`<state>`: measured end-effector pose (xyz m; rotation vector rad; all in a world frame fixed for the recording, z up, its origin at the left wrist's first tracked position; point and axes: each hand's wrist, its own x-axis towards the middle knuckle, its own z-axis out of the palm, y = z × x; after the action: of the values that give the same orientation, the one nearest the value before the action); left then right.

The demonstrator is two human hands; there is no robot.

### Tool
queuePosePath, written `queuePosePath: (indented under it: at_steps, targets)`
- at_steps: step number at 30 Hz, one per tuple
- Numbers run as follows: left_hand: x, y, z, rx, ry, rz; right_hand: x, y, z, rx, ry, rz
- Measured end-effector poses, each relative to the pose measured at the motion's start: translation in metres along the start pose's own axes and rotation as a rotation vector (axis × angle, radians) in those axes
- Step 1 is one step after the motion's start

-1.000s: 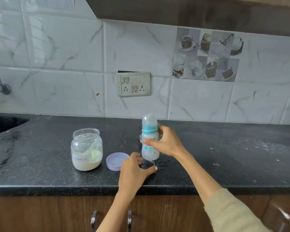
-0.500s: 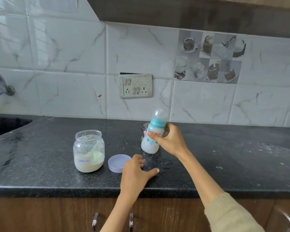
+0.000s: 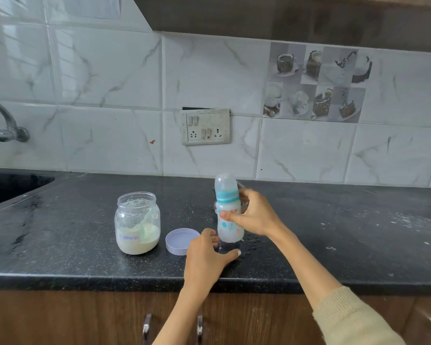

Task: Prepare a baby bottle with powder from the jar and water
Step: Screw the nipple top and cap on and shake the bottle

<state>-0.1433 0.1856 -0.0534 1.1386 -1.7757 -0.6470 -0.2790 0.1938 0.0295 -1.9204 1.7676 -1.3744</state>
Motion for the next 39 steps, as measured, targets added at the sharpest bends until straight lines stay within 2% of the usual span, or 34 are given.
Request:
queuePosePath:
  at_steps: [2,6,9,19,32,39]
  targets:
    - [0.000,-0.001,0.000,-0.003,-0.002,-0.003,-0.001,0.001,0.000,0.045,0.054,0.007]
    - [0.000,0.000,0.000,-0.003,0.001,0.010,-0.005,0.003,0.003,0.021,-0.016,0.022]
    - [0.000,-0.001,0.001,0.001,0.008,0.011,-0.007,0.010,0.003,0.075,0.025,0.051]
    - [0.001,0.001,0.000,0.021,0.008,0.000,-0.007,0.017,0.002,0.074,-0.008,0.091]
    - [0.002,-0.005,0.003,-0.013,0.006,-0.011,0.027,0.045,-0.076,0.045,0.205,0.210]
    - [0.003,-0.005,0.005,0.019,0.008,-0.009,0.046,0.078,-0.089,0.043,0.214,0.288]
